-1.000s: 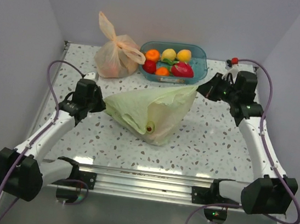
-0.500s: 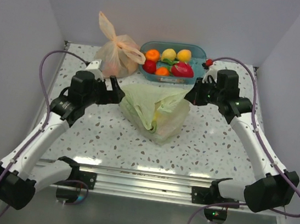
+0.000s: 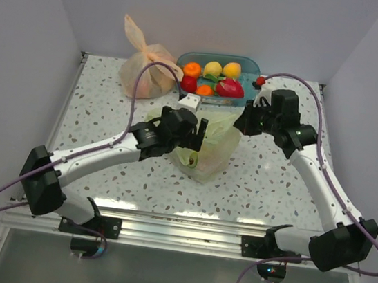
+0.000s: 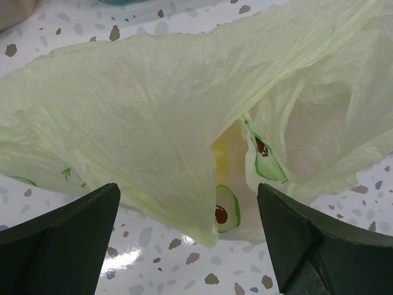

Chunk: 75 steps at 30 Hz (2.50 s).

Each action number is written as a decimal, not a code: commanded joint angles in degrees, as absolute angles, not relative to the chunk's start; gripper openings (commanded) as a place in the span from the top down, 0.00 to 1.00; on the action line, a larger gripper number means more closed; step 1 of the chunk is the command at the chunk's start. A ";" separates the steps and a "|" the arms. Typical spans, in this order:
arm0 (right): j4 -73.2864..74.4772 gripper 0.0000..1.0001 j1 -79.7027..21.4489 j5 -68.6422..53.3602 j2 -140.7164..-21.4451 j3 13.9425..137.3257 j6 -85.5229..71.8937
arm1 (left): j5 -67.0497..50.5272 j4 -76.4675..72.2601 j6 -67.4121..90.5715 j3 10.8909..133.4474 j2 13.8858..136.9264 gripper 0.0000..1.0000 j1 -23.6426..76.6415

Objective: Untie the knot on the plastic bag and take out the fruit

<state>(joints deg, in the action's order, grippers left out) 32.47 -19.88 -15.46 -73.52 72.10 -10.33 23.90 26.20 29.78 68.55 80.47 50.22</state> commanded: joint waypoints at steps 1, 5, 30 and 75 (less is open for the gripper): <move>32.08 1.00 -20.39 -14.68 -71.02 72.60 -10.11 | 37.61 24.79 28.21 73.82 84.89 0.00 52.38; 32.08 1.00 -20.39 -14.50 -69.79 71.72 -10.37 | 44.89 25.05 28.74 75.41 90.17 0.00 52.38; 34.10 1.00 -14.79 -3.34 -80.50 80.67 -10.63 | 25.34 26.61 13.72 77.33 80.35 0.98 21.02; 10.89 0.01 -50.45 17.74 -97.03 78.22 -47.37 | -11.17 29.88 42.80 46.15 49.13 1.00 18.90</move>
<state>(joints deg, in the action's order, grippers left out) 13.56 -49.52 14.24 -96.12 75.50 -45.28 -13.04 32.25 41.41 47.64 50.19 19.14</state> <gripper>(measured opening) 0.986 0.038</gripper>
